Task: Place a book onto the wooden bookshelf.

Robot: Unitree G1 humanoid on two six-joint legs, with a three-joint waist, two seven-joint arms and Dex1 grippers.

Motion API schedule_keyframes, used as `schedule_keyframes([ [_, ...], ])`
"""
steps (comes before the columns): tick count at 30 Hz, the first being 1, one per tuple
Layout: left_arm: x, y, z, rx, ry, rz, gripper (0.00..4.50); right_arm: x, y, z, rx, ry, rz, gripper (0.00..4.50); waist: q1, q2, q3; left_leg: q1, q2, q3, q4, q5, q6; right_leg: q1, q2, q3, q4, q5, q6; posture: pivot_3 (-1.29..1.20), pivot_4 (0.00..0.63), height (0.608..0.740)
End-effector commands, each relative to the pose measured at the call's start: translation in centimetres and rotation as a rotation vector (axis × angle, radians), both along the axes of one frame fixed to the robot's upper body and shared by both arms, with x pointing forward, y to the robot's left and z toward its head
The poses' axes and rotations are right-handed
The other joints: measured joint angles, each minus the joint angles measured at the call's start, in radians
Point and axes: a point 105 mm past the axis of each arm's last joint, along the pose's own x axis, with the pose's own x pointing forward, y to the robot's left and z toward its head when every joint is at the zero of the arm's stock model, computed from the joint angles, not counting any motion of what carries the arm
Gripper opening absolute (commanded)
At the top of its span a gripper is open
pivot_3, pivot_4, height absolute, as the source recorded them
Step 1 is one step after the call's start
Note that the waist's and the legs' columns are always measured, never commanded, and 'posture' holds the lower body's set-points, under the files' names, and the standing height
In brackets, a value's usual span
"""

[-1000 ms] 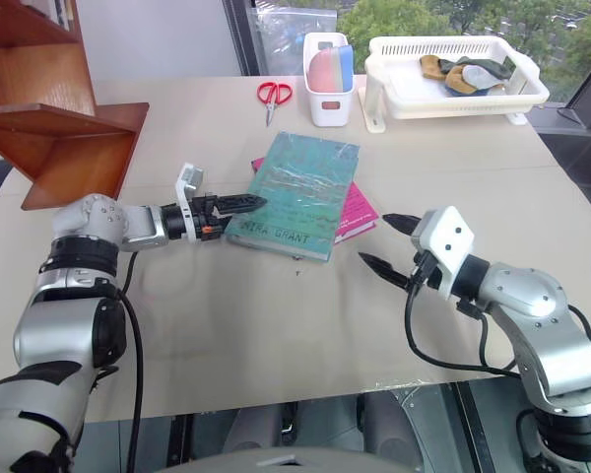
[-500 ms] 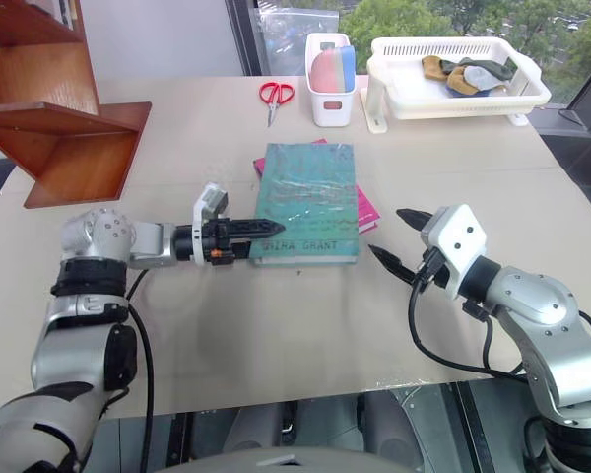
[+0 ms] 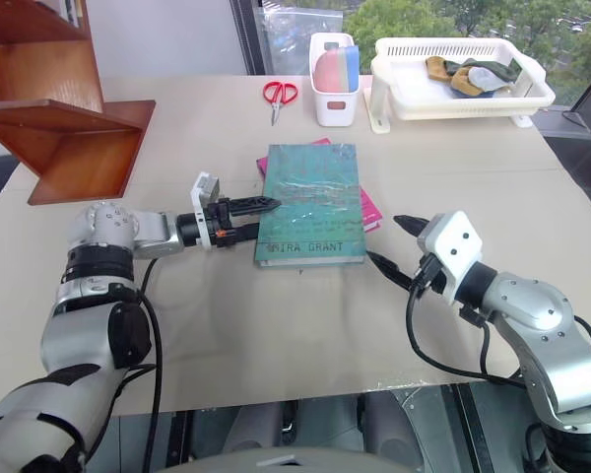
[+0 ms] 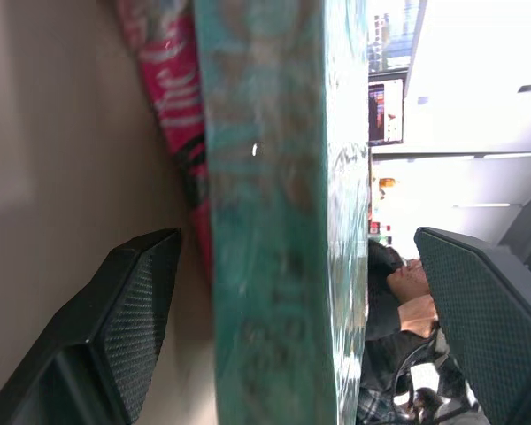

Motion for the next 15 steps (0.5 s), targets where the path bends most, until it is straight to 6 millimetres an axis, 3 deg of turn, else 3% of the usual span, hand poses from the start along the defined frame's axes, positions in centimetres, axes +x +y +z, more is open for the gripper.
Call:
schedule_keyframes([
  [1,0.3,-0.3,1.1,-0.02,-0.042,-0.022,4.5,-1.4,0.6,1.8,0.018,-0.086,0.057,3.48,-0.001,0.0,0.0,0.0,0.0,0.0,0.0,0.0,0.0,0.0,0.0,0.0,0.0,0.0,0.0,0.0,0.15,0.74],
  [9,0.4,-0.4,1.1,-0.027,-0.038,-0.041,4.5,-3.7,0.5,3.1,0.056,-0.129,0.132,3.48,0.002,0.0,0.0,-0.001,0.0,-0.003,0.002,0.0,0.0,0.001,0.0,-0.003,0.0,0.0,0.0,0.0,0.15,0.74],
  [15,0.7,-0.4,1.2,-0.026,-0.047,-0.043,4.5,-4.5,0.3,2.6,0.023,-0.114,0.154,3.48,0.001,0.0,0.0,-0.001,0.0,-0.004,0.002,0.0,0.0,0.002,0.0,-0.004,0.001,0.0,0.0,0.0,0.15,0.74],
])
